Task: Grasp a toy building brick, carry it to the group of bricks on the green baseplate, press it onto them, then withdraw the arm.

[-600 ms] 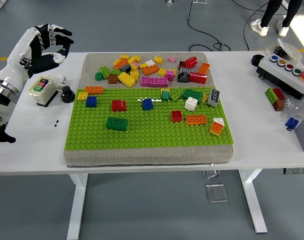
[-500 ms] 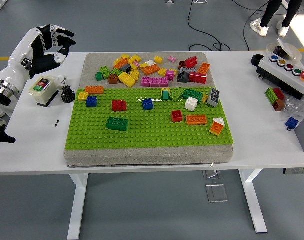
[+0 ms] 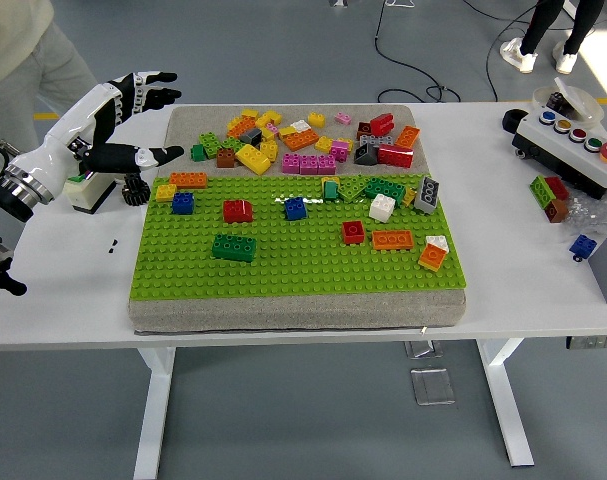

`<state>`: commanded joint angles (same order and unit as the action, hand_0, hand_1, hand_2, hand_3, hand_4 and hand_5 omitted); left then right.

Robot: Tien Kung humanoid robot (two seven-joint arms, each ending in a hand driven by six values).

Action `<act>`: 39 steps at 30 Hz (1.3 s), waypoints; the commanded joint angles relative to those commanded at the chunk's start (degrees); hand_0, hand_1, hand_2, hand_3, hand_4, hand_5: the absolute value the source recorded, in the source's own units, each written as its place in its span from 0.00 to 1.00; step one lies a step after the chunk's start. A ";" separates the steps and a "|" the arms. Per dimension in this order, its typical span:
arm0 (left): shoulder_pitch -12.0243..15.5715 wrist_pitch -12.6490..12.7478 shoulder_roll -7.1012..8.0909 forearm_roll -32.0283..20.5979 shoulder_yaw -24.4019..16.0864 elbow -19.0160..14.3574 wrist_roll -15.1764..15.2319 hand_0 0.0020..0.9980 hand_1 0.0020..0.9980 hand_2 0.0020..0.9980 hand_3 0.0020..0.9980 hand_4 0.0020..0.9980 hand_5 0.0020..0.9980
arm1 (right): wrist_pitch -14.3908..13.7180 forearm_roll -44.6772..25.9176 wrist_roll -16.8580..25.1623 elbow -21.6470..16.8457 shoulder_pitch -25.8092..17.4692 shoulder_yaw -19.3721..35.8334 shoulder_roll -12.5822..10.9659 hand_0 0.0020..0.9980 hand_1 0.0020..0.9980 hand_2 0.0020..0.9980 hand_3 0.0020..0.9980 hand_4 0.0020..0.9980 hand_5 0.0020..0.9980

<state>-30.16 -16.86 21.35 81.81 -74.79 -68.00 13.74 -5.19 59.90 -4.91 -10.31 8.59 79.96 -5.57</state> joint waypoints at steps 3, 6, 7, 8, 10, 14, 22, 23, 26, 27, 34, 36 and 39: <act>0.37 0.54 -0.42 4.66 1.31 0.13 0.54 0.89 0.85 0.83 0.87 1.00 0.11 | 0.00 0.00 0.06 0.00 0.02 0.03 0.01 0.76 0.68 0.72 0.64 0.91 0.50; 0.90 1.49 -1.08 9.08 3.39 0.73 1.35 0.89 0.85 0.83 0.87 1.00 0.11 | 0.06 -0.04 0.05 0.00 0.00 0.07 0.05 0.76 0.68 0.72 0.64 0.91 0.50; 1.00 1.64 -1.32 10.13 4.05 1.10 1.57 0.89 0.85 0.83 0.87 1.00 0.11 | 0.09 -0.03 0.03 0.00 -0.02 0.08 0.05 0.76 0.68 0.72 0.64 0.91 0.50; 1.04 1.68 -1.41 10.49 4.30 1.25 1.65 0.89 0.85 0.83 0.87 1.00 0.11 | 0.10 -0.02 0.02 0.00 -0.03 0.09 0.05 0.76 0.68 0.72 0.64 0.91 0.50; 1.03 1.85 -1.64 11.14 5.32 2.04 2.11 0.89 0.85 0.81 0.85 0.98 0.09 | 0.11 -0.02 -0.01 0.00 -0.03 0.07 0.04 0.76 0.68 0.72 0.64 0.91 0.50; 0.59 2.72 -1.78 13.37 7.75 3.67 3.39 0.89 0.85 0.81 0.85 0.98 0.09 | 0.07 -0.05 -0.05 0.00 0.01 -0.01 0.00 0.76 0.68 0.72 0.64 0.91 0.50; -1.86 6.28 -1.55 21.12 13.55 7.42 6.35 0.88 0.81 0.77 0.81 0.98 0.10 | 0.02 -0.12 -0.05 0.00 0.03 -0.16 0.04 0.76 0.68 0.72 0.64 0.91 0.50; -2.14 6.67 -1.59 21.82 14.26 7.85 6.57 0.88 0.81 0.77 0.81 0.98 0.10 | 0.02 -0.15 -0.03 0.00 0.03 -0.18 0.05 0.76 0.68 0.72 0.64 0.91 0.50; -3.28 8.19 -2.01 23.78 16.88 9.76 7.40 0.88 0.81 0.77 0.81 0.98 0.10 | 0.07 -0.21 -0.04 0.00 0.04 -0.33 0.09 0.76 0.68 0.72 0.64 0.91 0.50; -3.45 8.43 -2.09 24.11 17.34 10.06 7.52 0.83 0.78 0.75 0.78 0.98 0.10 | 0.07 -0.22 -0.04 0.00 0.04 -0.36 0.10 0.76 0.68 0.72 0.64 0.91 0.50; -6.24 11.10 -3.41 27.27 22.10 14.84 9.31 0.83 0.77 0.74 0.77 0.97 0.10 | 0.02 -0.28 -0.13 0.00 0.15 -0.73 0.15 0.76 0.68 0.72 0.64 0.91 0.50; -7.20 11.89 -3.91 27.77 23.65 16.58 9.74 0.83 0.77 0.74 0.77 0.97 0.10 | 0.03 -0.30 -0.21 0.00 0.14 -0.86 0.15 0.76 0.68 0.72 0.64 0.91 0.50; -8.11 12.68 -4.50 28.09 24.91 18.31 10.06 0.81 0.77 0.73 0.75 0.96 0.09 | 0.02 -0.32 -0.30 0.00 0.18 -0.98 0.14 0.76 0.68 0.72 0.64 0.91 0.50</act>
<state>-38.26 -4.18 16.86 109.90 -49.88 -49.70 23.80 -5.17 59.58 -5.21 -10.31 8.77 78.98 -5.44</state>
